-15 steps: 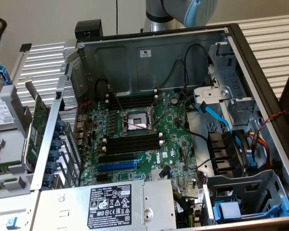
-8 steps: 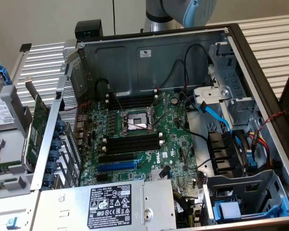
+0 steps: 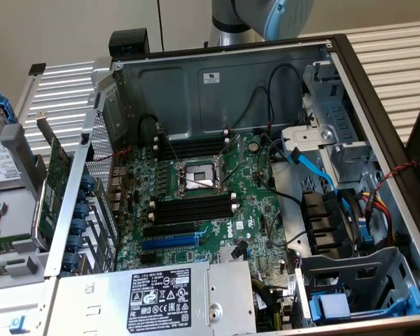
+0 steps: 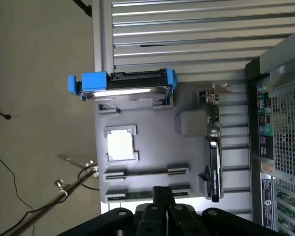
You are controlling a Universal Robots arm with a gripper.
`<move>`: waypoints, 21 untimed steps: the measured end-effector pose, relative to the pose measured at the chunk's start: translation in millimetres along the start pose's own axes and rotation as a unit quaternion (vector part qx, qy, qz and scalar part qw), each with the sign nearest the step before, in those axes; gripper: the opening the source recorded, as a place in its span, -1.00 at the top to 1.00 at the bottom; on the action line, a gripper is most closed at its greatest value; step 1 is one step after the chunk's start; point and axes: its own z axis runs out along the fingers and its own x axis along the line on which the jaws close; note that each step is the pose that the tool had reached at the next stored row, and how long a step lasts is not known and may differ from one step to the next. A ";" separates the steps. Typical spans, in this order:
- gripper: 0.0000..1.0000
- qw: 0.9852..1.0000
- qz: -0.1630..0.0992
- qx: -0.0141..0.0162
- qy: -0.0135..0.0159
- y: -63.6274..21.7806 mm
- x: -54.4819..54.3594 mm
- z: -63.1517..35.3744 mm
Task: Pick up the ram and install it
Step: 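Reach for the ram, then pick up the ram and move it above insertion slot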
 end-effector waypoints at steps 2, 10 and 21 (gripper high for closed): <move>0.80 1.000 0.000 0.000 0.001 -0.7 6.4 0.1; 0.80 1.000 -0.001 0.000 0.001 -2.3 16.2 0.3; 0.80 1.000 -0.031 0.000 0.002 -2.3 16.4 0.6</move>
